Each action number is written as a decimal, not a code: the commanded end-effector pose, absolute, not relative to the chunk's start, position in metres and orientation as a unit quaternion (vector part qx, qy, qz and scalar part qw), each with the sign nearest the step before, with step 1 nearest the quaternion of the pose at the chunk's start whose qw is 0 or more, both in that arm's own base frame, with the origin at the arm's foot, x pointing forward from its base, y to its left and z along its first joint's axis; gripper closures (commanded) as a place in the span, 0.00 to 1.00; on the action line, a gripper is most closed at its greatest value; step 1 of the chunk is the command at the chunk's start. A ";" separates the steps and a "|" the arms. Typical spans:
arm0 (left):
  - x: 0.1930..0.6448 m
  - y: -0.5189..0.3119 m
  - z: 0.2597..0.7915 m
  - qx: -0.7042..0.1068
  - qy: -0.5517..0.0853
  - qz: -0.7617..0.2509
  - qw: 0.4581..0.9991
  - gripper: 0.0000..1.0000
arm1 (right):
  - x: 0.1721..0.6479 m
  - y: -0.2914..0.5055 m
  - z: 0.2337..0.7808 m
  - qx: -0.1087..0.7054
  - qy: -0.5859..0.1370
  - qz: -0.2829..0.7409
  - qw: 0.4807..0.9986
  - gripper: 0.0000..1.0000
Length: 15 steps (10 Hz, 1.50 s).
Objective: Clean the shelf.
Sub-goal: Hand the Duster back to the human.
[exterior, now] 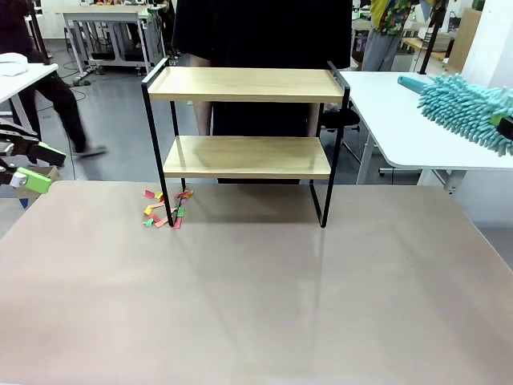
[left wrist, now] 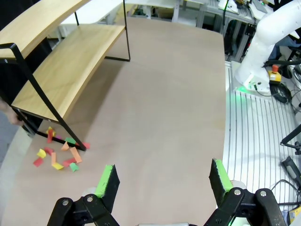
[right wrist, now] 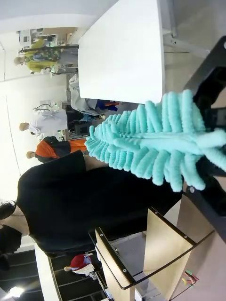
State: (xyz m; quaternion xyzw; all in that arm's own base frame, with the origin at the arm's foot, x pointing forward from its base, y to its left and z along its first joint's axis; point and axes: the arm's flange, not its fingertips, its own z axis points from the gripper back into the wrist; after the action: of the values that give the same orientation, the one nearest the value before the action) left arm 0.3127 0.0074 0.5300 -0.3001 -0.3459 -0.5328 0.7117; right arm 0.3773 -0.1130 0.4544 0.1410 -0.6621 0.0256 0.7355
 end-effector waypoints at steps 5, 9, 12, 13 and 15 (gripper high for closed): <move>0.314 0.007 0.533 -0.306 -0.351 -0.531 0.708 0.00 | 0.376 -0.113 0.458 0.141 -0.662 0.025 0.736 0.83; 0.314 0.007 0.533 -0.306 -0.351 -0.531 0.708 0.00 | 0.376 -0.113 0.458 0.141 -0.662 0.025 0.736 0.83; 0.314 0.007 0.533 -0.306 -0.351 -0.531 0.708 0.00 | 0.376 -0.113 0.458 0.141 -0.662 0.025 0.736 0.83; 0.314 0.007 0.533 -0.306 -0.351 -0.531 0.708 0.00 | 0.376 -0.113 0.458 0.141 -0.662 0.025 0.736 0.83; 0.314 0.007 0.533 -0.306 -0.351 -0.531 0.708 0.00 | 0.376 -0.113 0.458 0.141 -0.662 0.025 0.736 0.83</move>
State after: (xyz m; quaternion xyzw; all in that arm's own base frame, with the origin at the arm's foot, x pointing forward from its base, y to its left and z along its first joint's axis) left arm 0.3127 0.0074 0.5301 -0.3001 -0.3459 -0.5327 0.7117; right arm 0.3776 -0.1123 0.4547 0.1417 -0.6622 0.0265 0.7353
